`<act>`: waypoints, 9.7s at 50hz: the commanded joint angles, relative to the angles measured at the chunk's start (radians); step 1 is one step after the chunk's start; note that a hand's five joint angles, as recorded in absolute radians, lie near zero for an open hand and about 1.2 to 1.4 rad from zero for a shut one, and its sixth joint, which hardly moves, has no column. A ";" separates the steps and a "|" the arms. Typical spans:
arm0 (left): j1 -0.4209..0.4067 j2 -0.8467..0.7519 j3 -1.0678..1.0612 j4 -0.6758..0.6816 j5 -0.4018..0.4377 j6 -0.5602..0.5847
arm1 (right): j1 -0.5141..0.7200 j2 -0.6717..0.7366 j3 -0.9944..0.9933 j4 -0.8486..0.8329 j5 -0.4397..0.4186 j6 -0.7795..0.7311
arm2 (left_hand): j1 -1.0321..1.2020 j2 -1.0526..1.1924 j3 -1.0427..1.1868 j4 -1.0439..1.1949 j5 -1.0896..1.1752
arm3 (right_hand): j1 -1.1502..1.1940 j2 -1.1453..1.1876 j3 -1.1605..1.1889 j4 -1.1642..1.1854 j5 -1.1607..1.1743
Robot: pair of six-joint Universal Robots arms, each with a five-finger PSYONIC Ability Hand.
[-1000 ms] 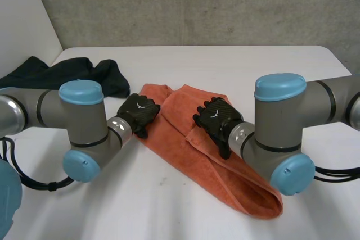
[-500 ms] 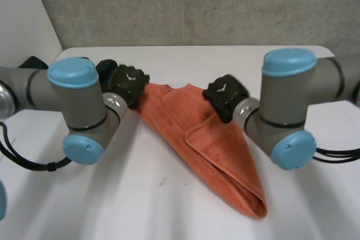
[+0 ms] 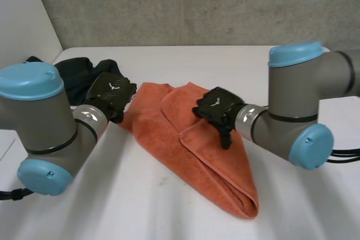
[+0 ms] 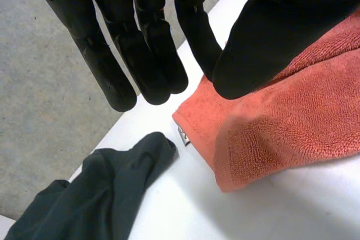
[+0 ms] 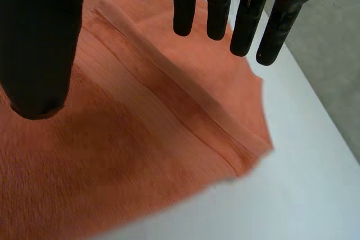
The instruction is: Fold the laundry.
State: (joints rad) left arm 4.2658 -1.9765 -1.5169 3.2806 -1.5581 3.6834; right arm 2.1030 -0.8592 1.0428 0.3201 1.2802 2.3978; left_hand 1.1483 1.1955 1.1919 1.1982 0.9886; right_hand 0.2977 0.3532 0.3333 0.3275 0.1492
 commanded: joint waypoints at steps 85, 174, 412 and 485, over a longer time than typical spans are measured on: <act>0.137 -0.094 0.365 -0.032 -0.014 -0.158 | -0.394 -0.267 -0.062 -0.034 0.195 0.173 | 0.248 0.201 0.204 0.198 0.233 | 1.099 1.043 1.063 1.069 1.072; 0.143 -0.219 0.127 -0.225 0.135 -0.026 | -0.640 -0.287 0.660 -0.381 -0.111 0.009 | -0.624 -0.671 -0.667 -0.674 -0.638 | 1.099 1.043 1.063 1.069 1.072; 0.052 -0.013 -0.085 0.154 -0.027 -0.135 | -0.702 -0.185 0.464 -0.297 -0.099 0.029 | -0.974 -1.021 -1.017 -1.024 -0.989 | 0.269 0.213 0.233 0.239 0.243; 0.031 0.042 -0.108 0.172 -0.030 -0.135 | 0.103 -0.114 0.246 -0.374 -0.174 -0.212 | -0.974 -1.021 -1.017 -1.024 -0.989 | 1.099 1.043 1.063 1.069 1.072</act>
State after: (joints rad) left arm 4.2992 -1.9329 -1.6261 3.4514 -1.5877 3.5480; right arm 2.0398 -1.0770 1.3253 -0.0544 1.1138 2.1866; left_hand 0.1965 0.2104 0.2200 0.2112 0.0473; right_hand 0.9793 1.1779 1.1820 1.1920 0.9910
